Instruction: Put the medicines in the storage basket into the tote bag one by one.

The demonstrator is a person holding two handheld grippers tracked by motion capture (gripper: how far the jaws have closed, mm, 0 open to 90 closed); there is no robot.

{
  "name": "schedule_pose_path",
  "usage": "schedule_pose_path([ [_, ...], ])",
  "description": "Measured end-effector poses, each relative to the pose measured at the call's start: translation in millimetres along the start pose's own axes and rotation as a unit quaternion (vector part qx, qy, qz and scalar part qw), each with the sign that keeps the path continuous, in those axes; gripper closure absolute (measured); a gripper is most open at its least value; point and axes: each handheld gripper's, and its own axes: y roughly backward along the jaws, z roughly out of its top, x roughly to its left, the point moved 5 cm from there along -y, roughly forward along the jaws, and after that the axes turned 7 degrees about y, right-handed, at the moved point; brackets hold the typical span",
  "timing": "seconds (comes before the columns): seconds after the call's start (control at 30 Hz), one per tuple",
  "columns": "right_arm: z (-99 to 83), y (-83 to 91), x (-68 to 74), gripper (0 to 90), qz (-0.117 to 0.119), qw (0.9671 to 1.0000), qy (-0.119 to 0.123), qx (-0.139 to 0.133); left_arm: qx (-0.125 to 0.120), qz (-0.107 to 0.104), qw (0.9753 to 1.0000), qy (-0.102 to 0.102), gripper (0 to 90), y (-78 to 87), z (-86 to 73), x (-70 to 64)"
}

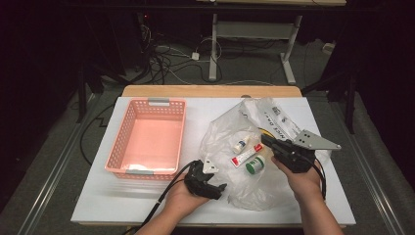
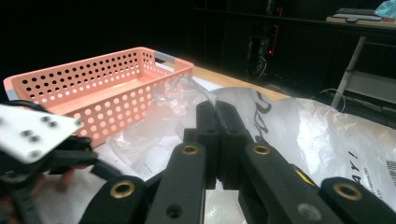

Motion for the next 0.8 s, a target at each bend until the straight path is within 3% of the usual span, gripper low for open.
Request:
schedule_pose_path([
  [0.17, -2.8, -2.1, -1.4, 90.0, -0.001, 1.0, 0.001, 0.004, 0.005, -0.004, 0.9999, -0.015, 17.0, -7.9, 8.1, -1.7],
  [0.33, -4.9, -2.2, -0.5, 90.0, -0.004, 0.9999, 0.002, 0.009, -0.001, -0.01, 0.9998, -0.02, 29.7, -11.0, 12.3, -4.3],
  [0.37, -5.1, -1.6, -0.2, 90.0, -0.004, 0.9999, 0.002, 0.009, -0.003, -0.009, 0.9998, -0.02, 33.5, -11.0, 12.5, -4.4],
  [0.43, -5.7, -0.2, 0.0, 90.0, -0.004, 0.9999, 0.002, 0.009, -0.007, -0.002, 1.0, -0.001, 45.3, -10.0, 13.5, -1.6],
  [0.63, -6.8, 3.4, -1.2, 90.0, -0.006, 0.9999, 0.005, 0.007, -0.016, 0.002, 0.9989, -0.043, 72.7, -10.9, 11.8, -10.2],
  [0.8, -6.4, 6.0, -1.4, 90.0, -0.007, 0.9999, 0.002, 0.008, -0.017, -0.006, 0.9993, -0.033, 88.2, -11.3, 12.5, -9.1],
])
